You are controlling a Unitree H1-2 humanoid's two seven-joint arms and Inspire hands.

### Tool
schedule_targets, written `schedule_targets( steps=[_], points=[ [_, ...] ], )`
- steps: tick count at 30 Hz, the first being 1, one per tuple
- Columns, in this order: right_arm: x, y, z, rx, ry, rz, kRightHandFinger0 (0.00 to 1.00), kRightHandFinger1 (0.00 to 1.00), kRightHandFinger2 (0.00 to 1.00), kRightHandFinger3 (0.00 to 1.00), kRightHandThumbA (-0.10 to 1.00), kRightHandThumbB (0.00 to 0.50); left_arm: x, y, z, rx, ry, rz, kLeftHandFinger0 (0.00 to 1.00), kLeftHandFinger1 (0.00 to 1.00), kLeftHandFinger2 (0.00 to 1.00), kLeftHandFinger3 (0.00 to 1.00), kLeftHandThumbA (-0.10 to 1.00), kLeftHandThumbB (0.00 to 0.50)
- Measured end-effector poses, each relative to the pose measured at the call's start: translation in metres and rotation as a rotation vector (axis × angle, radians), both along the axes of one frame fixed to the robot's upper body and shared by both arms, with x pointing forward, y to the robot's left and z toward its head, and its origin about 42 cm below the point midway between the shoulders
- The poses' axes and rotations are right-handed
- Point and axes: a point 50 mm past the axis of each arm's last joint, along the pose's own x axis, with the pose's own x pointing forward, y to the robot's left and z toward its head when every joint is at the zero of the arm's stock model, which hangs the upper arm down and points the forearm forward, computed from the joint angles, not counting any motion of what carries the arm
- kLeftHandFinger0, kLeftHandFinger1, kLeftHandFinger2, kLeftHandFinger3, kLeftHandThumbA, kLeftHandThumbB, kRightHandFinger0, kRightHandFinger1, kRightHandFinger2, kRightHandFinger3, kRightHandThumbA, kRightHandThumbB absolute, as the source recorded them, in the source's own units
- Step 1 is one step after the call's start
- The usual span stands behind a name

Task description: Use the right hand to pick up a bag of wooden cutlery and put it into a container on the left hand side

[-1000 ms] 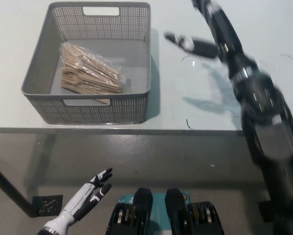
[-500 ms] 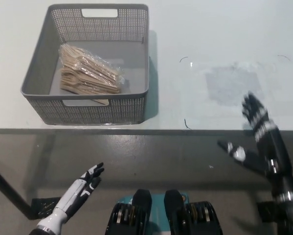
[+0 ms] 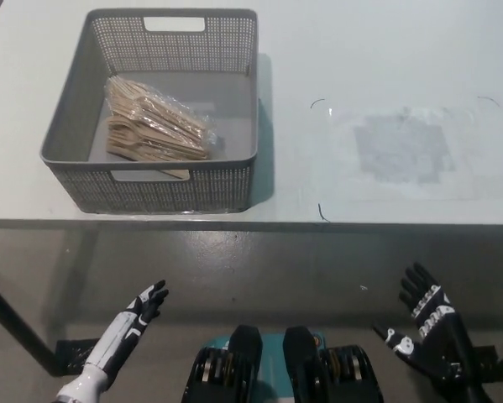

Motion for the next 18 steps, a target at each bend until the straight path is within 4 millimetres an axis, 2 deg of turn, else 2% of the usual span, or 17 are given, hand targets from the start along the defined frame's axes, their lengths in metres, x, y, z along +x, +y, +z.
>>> schedule_targets(
  steps=[6,8,10,11,14,16,18],
  points=[
    [0.013,0.001,-0.004,-0.006,0.007,0.02,1.0,1.0,1.0,1.0,1.0,0.185,0.001,0.003,0.001,-0.012,-0.003,0.021,1.0,1.0,1.0,1.0,1.0,0.394],
    [0.016,0.002,-0.002,-0.006,-0.002,0.024,1.0,1.0,1.0,1.0,0.99,0.166,0.001,0.004,0.001,-0.017,-0.004,0.027,1.0,1.0,1.0,1.0,1.0,0.387],
    [0.017,0.002,-0.003,-0.006,0.0,0.029,1.0,1.0,1.0,1.0,0.93,0.14,0.001,0.006,0.001,-0.022,-0.003,0.035,1.0,1.0,1.0,1.0,1.0,0.375],
    [0.017,0.002,-0.004,-0.006,0.002,0.029,1.0,1.0,1.0,1.0,0.92,0.142,0.001,0.006,0.001,-0.023,-0.003,0.037,1.0,1.0,1.0,1.0,1.0,0.374],
    [0.016,0.002,-0.007,-0.01,0.01,0.03,1.0,1.0,1.0,1.0,0.92,0.122,0.0,0.007,0.0,-0.024,-0.001,0.041,1.0,1.0,1.0,1.0,1.0,0.395],
    [0.015,0.002,-0.009,-0.02,0.015,0.034,1.0,1.0,1.0,1.0,0.93,0.163,-0.002,0.007,-0.001,-0.026,0.003,0.044,1.0,1.0,1.0,1.0,1.0,0.391],
    [0.014,0.002,-0.01,-0.029,0.016,0.039,1.0,1.0,1.0,1.0,0.94,0.17,-0.005,0.007,-0.003,-0.029,0.009,0.048,1.0,1.0,1.0,1.0,1.0,0.385]
  ],
)
